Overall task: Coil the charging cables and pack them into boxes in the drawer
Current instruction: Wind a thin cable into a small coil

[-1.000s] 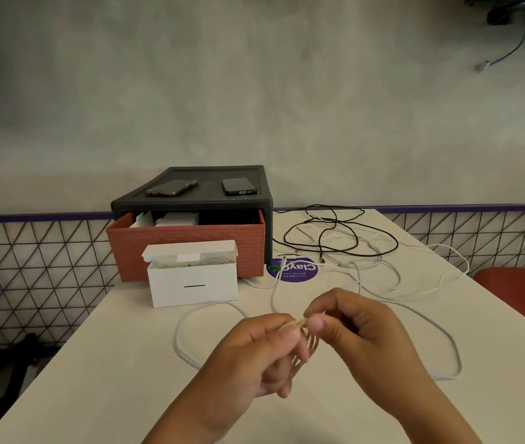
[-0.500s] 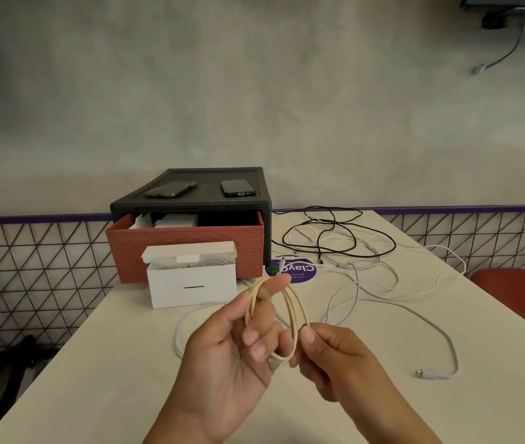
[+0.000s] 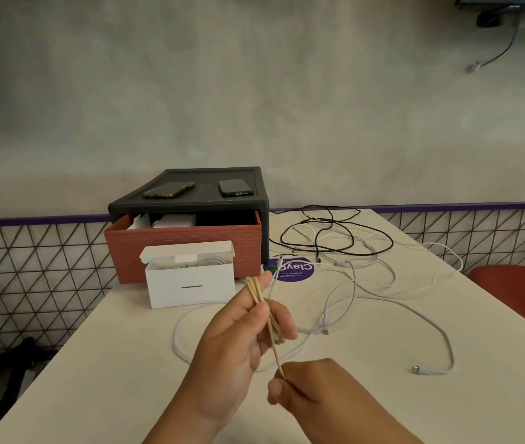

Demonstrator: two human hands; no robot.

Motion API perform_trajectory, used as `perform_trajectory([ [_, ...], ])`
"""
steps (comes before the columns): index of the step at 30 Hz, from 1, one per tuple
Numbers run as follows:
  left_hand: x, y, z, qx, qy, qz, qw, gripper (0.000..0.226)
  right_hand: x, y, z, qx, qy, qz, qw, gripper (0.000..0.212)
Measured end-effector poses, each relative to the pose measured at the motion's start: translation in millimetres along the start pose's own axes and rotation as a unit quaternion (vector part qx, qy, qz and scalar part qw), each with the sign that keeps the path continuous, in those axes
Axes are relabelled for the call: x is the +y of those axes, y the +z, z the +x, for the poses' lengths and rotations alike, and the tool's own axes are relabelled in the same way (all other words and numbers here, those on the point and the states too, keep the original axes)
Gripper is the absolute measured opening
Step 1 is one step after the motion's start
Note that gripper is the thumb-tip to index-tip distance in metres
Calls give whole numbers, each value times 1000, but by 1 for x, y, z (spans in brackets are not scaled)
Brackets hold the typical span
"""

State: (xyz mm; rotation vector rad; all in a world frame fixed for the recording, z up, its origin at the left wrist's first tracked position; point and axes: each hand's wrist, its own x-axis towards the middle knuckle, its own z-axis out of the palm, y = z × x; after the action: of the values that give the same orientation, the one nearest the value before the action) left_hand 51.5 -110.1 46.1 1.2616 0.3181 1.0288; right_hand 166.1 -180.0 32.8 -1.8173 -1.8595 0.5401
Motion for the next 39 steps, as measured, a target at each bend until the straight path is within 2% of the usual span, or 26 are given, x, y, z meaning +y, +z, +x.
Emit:
perform_trajectory([
  [4,-13,-3,0,-24,32,183,982,42,-4,-4,-5,-14,2,-50,999,34],
  [8,-20,-5,1,-47,59,355,932,41,-4,-10,-9,9,-10,-69,998,38],
  [11,-24,-10,-1,-79,44,401,912,39,-4,-21,-12,47,-39,-51,997,33],
  [14,-18,-8,-5,-94,15,368,925,29,-2,-32,-14,102,-43,-4,994,35],
  [18,-7,-5,-5,-159,0,331,930,34,-2,-36,-14,153,-76,28,985,36],
  [20,-6,-7,-5,-192,5,320,928,45,-3,-37,-13,170,-91,46,980,36],
  [22,-4,-8,-6,-197,15,320,927,34,-4,-41,-12,181,-101,70,976,28],
  [26,0,-6,-6,-166,7,290,942,31,-3,-46,-12,204,-115,134,963,24],
  [28,4,-5,-7,-143,-5,224,964,31,-1,-48,-11,243,-116,142,953,15],
  [30,6,-5,-8,-123,-22,148,981,40,4,-49,-9,281,-109,153,941,13],
  [33,7,-6,-8,-63,-56,18,996,50,7,-46,-7,295,-93,184,933,8],
  [36,11,-9,-7,-5,-82,-136,987,52,12,-36,-3,282,-74,207,934,13],
  [39,16,-12,-5,27,-100,-216,971,51,18,-29,0,257,-50,224,939,13],
])
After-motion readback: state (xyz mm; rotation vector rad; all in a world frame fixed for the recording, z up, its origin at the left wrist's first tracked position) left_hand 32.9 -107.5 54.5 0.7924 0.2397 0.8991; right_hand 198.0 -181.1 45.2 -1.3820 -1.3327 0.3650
